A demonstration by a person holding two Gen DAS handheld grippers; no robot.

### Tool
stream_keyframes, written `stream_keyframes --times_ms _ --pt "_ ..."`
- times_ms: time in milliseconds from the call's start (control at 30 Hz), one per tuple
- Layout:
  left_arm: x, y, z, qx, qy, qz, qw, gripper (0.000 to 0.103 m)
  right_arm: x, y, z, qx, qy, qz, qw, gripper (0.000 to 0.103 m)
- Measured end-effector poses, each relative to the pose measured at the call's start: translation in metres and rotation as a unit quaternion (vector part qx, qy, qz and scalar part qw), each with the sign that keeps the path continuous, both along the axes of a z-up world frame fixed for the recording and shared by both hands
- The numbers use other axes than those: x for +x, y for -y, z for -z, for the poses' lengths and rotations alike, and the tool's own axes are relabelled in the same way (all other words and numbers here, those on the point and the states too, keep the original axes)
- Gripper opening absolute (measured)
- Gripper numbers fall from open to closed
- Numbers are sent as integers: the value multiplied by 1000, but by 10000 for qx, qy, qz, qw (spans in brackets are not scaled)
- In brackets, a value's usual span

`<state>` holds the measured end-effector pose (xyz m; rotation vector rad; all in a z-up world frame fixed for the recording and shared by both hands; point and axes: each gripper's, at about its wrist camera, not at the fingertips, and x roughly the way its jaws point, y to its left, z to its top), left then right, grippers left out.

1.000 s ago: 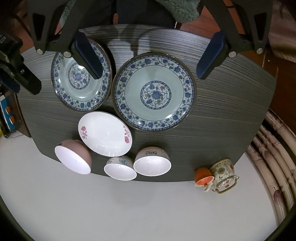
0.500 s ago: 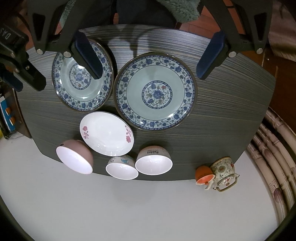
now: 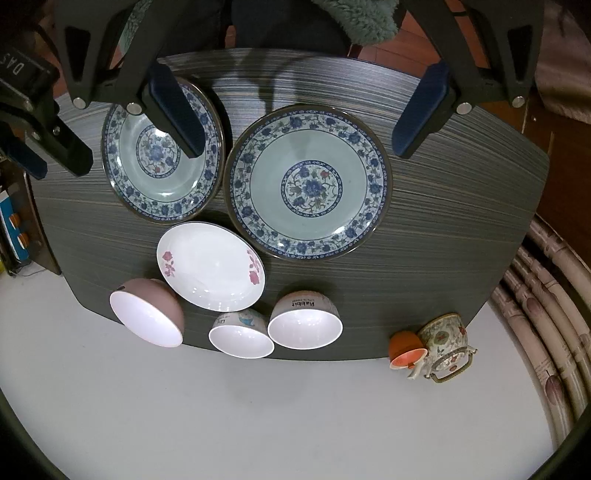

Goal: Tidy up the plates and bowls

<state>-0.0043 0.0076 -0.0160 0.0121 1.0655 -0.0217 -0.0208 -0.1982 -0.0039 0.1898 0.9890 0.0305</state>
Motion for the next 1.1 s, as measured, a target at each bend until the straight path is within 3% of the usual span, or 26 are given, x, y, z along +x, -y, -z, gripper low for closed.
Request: stream_keyframes --times_ms 1100 --pt "2 -9 8 -18 -139 -112 9998 103 -2 -3 3 80 -24 -13 10000 99"
